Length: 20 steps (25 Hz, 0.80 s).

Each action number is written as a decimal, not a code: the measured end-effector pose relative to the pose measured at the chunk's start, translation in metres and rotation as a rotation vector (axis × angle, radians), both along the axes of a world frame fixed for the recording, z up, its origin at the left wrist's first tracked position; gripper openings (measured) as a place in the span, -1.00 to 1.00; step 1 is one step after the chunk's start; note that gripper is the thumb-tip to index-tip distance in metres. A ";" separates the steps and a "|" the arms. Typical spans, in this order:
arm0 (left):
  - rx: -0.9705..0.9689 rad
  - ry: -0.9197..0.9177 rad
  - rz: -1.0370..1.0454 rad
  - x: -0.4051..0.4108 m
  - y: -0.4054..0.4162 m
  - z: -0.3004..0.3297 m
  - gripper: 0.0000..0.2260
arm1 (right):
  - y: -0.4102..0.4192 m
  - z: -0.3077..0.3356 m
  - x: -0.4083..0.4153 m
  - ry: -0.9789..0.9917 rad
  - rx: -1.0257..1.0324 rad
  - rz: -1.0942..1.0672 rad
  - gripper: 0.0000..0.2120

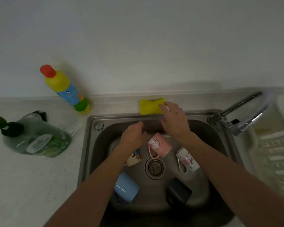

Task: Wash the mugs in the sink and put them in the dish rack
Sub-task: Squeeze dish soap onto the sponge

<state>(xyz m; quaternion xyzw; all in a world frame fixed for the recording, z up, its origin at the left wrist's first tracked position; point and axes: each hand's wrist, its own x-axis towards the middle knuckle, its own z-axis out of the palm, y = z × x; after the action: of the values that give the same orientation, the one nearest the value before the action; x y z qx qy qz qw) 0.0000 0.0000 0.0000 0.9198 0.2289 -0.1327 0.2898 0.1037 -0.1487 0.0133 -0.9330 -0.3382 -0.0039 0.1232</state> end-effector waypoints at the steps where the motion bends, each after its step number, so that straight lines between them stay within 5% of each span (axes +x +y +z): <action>1: -0.064 -0.004 0.042 0.002 0.004 -0.003 -0.77 | 0.003 -0.005 0.005 -0.014 0.007 0.032 -0.46; 5: -0.376 -0.066 0.247 0.010 0.012 -0.021 -0.71 | 0.008 -0.022 0.018 -0.043 0.043 0.080 -0.53; 9: -0.887 -0.134 0.632 0.021 0.007 -0.019 -0.69 | 0.015 -0.033 0.031 -0.061 0.114 0.046 -0.68; 14: -1.292 -0.178 0.754 0.029 -0.002 -0.019 -0.64 | 0.019 -0.029 0.018 0.017 0.189 0.094 -0.79; 20: -1.494 -0.294 0.938 0.024 -0.004 -0.005 -0.77 | 0.014 -0.021 -0.011 0.070 0.262 0.241 -0.81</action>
<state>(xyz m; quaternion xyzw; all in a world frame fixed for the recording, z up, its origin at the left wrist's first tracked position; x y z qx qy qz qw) 0.0243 -0.0036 -0.0054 0.3105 0.3957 0.0042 0.8643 0.0922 -0.1344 -0.0072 -0.8612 -0.4395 -0.0009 0.2551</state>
